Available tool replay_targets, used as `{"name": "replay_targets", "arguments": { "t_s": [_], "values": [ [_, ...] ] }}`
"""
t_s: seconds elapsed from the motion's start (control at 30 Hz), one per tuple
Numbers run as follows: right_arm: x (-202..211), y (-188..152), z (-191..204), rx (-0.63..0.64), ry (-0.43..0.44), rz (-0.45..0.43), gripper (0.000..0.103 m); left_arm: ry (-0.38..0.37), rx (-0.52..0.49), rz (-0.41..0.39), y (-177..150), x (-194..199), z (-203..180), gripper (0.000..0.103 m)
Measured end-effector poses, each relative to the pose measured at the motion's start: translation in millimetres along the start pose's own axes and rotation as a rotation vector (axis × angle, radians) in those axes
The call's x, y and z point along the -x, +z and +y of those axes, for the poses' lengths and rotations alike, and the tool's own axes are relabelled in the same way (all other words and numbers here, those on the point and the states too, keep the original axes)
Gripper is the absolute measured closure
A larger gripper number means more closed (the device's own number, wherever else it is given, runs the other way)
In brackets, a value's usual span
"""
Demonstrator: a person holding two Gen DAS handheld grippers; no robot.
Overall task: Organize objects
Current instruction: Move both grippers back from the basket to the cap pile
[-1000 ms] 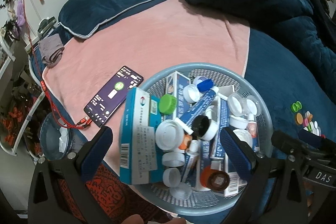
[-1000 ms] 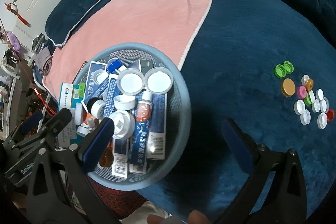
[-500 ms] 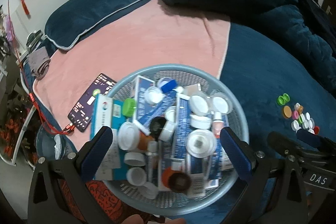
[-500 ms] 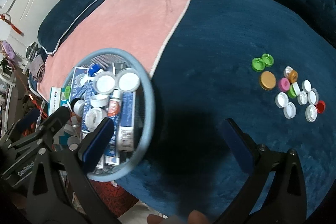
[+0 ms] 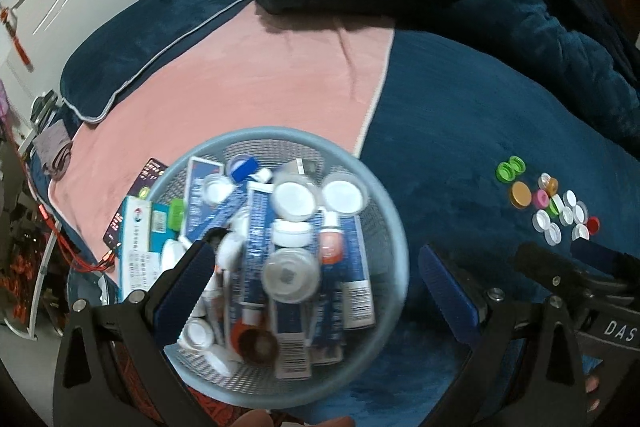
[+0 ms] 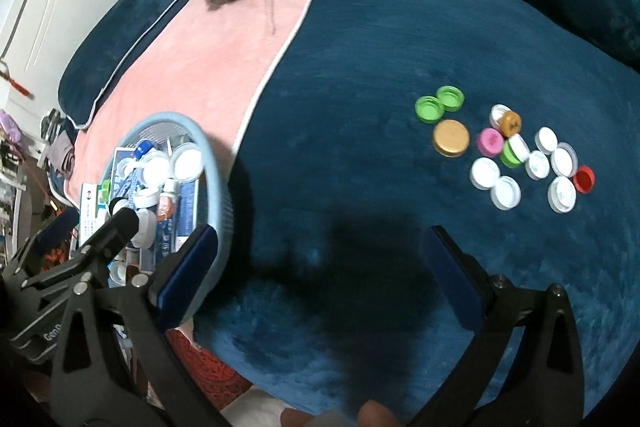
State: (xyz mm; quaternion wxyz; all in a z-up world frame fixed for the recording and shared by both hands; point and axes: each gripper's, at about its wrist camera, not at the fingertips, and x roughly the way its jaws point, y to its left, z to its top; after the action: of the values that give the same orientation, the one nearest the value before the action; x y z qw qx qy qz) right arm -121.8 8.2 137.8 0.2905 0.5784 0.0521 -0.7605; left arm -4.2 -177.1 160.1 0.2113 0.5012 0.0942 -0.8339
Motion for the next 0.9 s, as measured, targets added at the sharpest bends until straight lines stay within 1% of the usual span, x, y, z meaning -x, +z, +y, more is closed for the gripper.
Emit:
{"name": "replay_targets", "arguments": {
  "t_s": [0.57,0.73,0.9],
  "values": [
    [16.9,-1.7,-93.5,-0.119,-0.054,-0.011,0.000,-0.044,-0.146,0.018,4.7,-13.8,-100.6,0.001],
    [20.9,-3.4,-122.7,-0.136,-0.083,-0.007,0.000,-0.055,-0.192,0.030,3.9,-22.5,-124.8,0.001],
    [17.2,-2.5,-152.1,-0.182,-0.097,0.005,0.000,-0.077,-0.234,0.055,3.4,-35.6,-146.0,0.001]
  ]
}}
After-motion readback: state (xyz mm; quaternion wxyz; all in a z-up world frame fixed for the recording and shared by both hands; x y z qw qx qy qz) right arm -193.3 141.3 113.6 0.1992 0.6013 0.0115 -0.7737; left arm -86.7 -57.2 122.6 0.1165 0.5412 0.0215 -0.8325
